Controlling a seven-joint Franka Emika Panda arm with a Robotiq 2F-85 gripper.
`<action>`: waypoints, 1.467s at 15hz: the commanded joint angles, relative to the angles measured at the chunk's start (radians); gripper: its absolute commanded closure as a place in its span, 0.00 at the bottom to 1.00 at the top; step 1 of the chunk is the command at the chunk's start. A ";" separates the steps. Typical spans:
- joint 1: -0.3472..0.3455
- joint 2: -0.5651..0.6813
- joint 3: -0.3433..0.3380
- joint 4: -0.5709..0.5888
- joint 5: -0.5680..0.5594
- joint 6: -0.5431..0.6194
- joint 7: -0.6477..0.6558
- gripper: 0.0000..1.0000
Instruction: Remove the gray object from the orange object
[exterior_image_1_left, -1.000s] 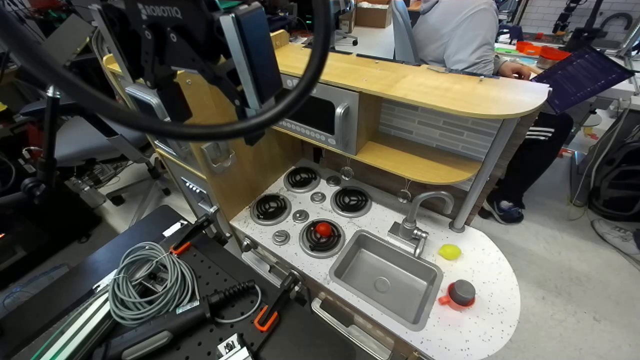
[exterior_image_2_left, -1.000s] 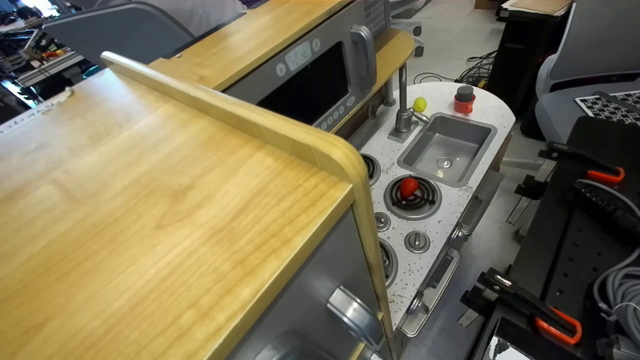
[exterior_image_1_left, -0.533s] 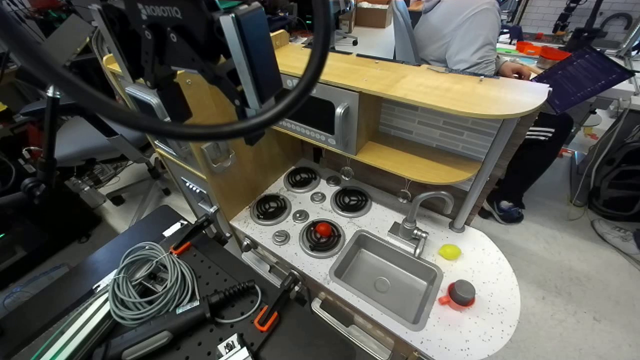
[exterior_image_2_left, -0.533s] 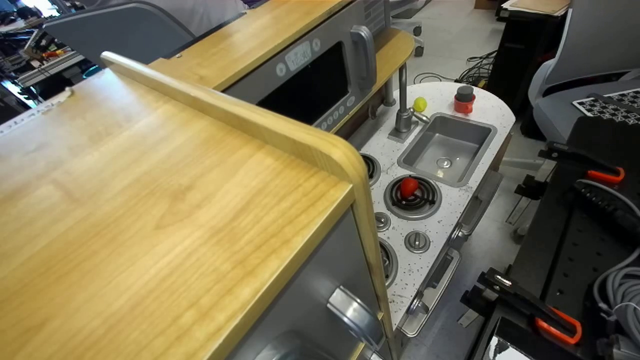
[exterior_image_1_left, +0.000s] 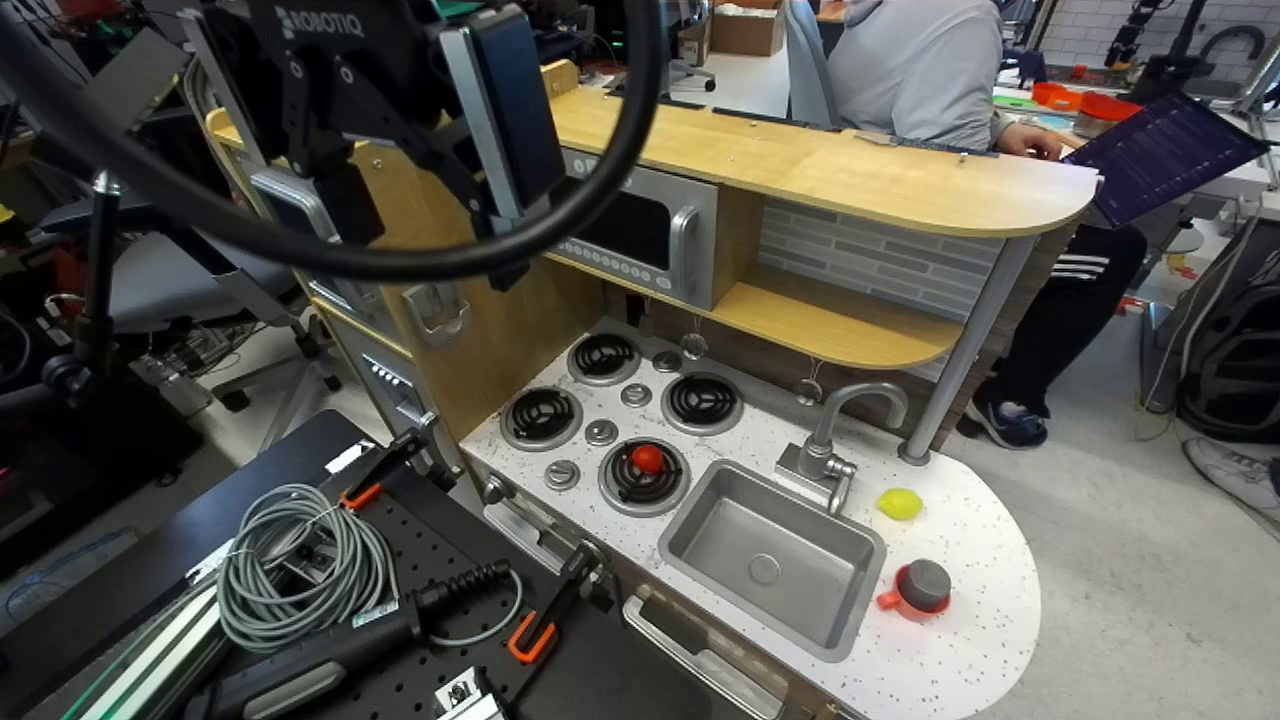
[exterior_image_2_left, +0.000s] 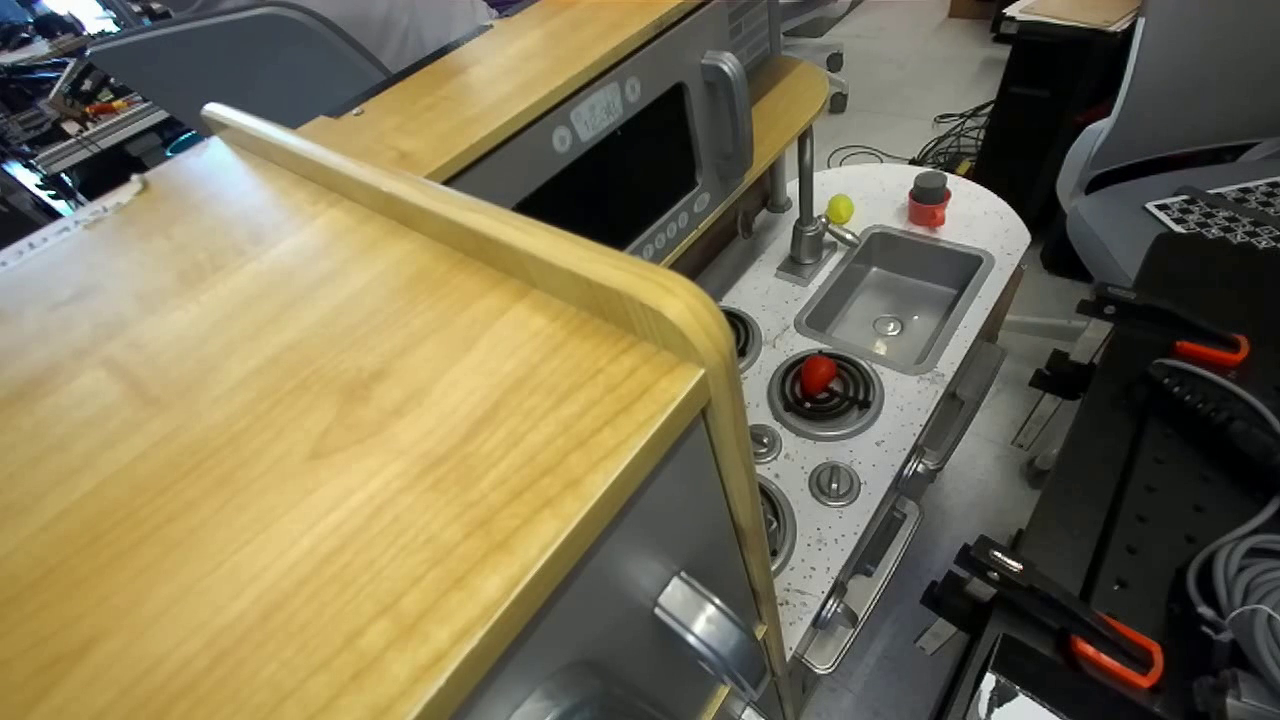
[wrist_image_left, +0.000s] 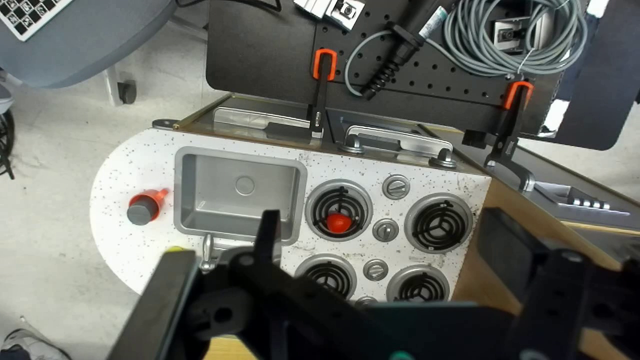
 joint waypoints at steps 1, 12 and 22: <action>-0.001 0.001 0.001 0.002 0.001 -0.002 -0.001 0.00; -0.012 0.202 -0.087 -0.054 0.017 0.342 -0.029 0.00; -0.109 0.840 -0.166 0.068 0.168 0.801 -0.224 0.00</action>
